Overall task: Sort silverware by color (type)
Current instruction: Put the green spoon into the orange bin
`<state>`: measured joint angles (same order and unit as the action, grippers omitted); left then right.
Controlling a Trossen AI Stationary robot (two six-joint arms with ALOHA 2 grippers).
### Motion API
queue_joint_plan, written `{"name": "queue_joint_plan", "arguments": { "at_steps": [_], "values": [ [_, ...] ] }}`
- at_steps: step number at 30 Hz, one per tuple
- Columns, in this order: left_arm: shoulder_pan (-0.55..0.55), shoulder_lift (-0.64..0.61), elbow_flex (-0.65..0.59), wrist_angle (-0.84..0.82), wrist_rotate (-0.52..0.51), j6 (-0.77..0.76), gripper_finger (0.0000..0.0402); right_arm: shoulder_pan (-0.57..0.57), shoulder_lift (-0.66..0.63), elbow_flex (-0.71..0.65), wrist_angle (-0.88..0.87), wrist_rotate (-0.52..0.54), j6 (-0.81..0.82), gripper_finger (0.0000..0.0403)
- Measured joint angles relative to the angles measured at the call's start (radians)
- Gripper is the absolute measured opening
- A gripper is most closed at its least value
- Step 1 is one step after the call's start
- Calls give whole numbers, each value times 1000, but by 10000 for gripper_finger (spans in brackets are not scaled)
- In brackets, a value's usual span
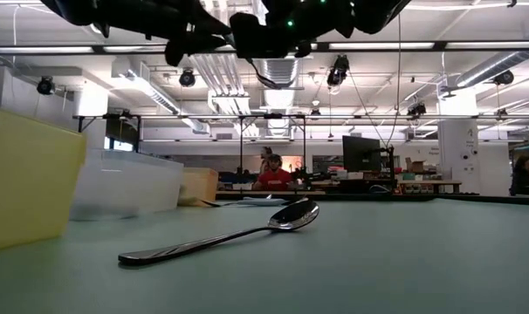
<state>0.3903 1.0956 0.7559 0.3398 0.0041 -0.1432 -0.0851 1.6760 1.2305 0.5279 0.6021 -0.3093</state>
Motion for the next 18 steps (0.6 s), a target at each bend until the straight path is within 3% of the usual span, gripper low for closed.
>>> {"name": "queue_joint_plan", "arguments": {
  "at_steps": [11,14,18],
  "values": [
    [3,75,1,120,-20,-33,137,-3,0,8,4,-7,-72,34],
    [3,82,1,122,-19,-35,106,-3,0,8,4,1,-104,34],
    [1,82,1,121,-5,-55,36,-4,0,8,3,3,-126,34]
  ]
}}
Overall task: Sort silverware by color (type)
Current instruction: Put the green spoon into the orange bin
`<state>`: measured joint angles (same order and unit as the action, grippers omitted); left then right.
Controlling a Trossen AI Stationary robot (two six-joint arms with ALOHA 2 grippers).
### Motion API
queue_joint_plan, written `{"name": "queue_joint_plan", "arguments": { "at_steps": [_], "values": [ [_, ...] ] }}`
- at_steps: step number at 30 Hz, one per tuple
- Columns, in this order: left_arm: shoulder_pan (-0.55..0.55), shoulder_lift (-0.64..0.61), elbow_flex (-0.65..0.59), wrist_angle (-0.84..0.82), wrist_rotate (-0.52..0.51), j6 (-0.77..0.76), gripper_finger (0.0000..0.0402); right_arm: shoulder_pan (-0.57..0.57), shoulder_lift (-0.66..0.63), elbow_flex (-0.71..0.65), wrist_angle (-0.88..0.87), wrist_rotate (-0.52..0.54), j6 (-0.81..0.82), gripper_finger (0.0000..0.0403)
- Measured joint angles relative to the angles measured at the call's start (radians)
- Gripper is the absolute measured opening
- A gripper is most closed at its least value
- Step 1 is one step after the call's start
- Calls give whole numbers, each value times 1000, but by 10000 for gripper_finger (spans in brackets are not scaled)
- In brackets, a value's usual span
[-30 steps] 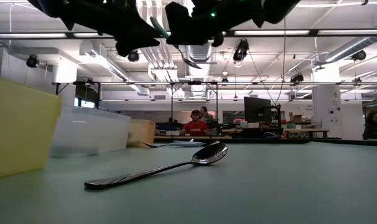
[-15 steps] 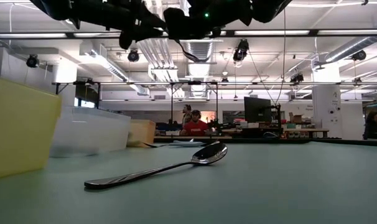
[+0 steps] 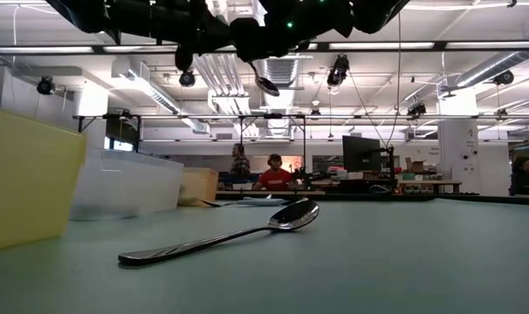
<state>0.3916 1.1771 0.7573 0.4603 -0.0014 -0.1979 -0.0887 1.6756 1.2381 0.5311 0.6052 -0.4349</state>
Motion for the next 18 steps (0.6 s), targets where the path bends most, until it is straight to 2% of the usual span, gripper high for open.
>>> {"name": "queue_joint_plan", "arguments": {
  "at_steps": [7,14,18],
  "values": [
    [6,-2,0,-5,2,-32,31,1,0,5,-2,37,-24,43],
    [65,-7,0,-47,-36,36,31,-4,-18,7,-8,61,-30,118],
    [162,-18,8,-203,-20,50,31,-16,-46,16,-188,98,-49,153]
  ]
}}
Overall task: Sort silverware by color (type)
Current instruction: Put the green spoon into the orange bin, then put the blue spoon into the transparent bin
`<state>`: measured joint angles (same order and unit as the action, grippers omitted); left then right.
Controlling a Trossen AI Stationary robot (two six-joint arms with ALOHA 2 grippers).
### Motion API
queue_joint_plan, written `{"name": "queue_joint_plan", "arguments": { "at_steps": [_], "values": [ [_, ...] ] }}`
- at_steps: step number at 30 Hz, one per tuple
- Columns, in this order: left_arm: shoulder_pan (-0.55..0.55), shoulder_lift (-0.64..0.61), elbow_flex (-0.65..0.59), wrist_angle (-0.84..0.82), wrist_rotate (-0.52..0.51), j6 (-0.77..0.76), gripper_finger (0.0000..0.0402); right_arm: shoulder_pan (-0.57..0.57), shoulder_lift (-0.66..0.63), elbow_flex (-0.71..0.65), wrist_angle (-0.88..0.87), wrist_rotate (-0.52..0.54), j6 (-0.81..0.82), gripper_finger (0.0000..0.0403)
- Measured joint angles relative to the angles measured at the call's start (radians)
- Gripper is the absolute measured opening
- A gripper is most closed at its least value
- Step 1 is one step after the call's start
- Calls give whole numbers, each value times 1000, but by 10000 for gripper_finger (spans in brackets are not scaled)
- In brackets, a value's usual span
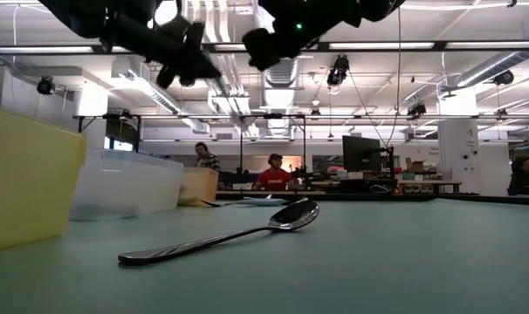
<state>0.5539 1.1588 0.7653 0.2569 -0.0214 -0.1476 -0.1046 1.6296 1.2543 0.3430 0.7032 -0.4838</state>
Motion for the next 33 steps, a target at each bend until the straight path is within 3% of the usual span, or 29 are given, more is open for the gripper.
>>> {"name": "queue_joint_plan", "arguments": {
  "at_steps": [3,7,12,15,18,24,28,31,33],
  "values": [
    [71,0,28,-210,-9,55,31,-30,-39,30,-268,19,142,165],
    [133,1,89,-482,-17,144,31,-87,-55,87,-646,-44,441,165],
    [147,3,182,-754,-173,281,31,-161,-46,110,-879,-210,674,157],
    [148,31,233,-882,-261,325,31,-198,-35,88,-885,-315,690,150],
    [149,82,257,-957,-269,323,31,-218,-9,78,-887,-397,656,144],
    [143,229,244,-1011,-274,281,32,-226,51,78,-885,-417,486,136],
    [140,310,254,-1015,-275,240,57,-225,74,78,-884,-417,418,138],
    [139,344,277,-1015,-217,239,75,-229,86,78,-885,-417,393,138],
    [139,357,295,-1018,-120,238,83,-232,89,78,-884,-418,385,136]
  ]
}}
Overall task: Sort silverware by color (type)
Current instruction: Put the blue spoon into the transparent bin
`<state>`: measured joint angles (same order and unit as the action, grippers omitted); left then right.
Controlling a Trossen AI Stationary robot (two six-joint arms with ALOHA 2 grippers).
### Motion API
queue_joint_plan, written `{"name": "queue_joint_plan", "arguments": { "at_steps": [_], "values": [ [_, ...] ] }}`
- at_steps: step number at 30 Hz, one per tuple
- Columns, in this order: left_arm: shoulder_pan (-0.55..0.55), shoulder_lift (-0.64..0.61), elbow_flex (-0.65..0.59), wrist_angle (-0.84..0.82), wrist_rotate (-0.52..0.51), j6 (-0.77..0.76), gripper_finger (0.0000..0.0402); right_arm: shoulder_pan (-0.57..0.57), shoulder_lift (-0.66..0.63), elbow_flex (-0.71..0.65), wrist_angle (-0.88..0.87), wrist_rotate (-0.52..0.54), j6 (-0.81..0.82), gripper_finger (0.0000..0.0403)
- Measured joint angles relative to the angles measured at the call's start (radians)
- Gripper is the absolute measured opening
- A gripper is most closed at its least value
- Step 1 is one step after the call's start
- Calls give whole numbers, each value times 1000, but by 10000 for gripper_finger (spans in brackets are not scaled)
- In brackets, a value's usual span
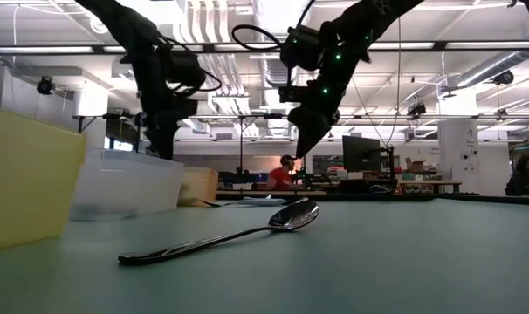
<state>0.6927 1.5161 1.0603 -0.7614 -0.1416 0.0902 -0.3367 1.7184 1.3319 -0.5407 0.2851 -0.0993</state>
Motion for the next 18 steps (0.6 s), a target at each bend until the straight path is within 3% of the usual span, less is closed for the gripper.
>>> {"name": "queue_joint_plan", "arguments": {
  "at_steps": [4,7,9,18],
  "values": [
    [0,-3,40,18,291,3,91,-14,0,0,6,-65,-48,135],
    [0,-12,73,34,553,3,92,-30,0,-6,51,-182,-97,134],
    [-1,-14,101,37,661,5,93,-41,0,-16,108,-275,-154,134],
    [-5,-16,173,32,675,-24,94,-92,45,-50,244,-503,-447,134]
  ]
}}
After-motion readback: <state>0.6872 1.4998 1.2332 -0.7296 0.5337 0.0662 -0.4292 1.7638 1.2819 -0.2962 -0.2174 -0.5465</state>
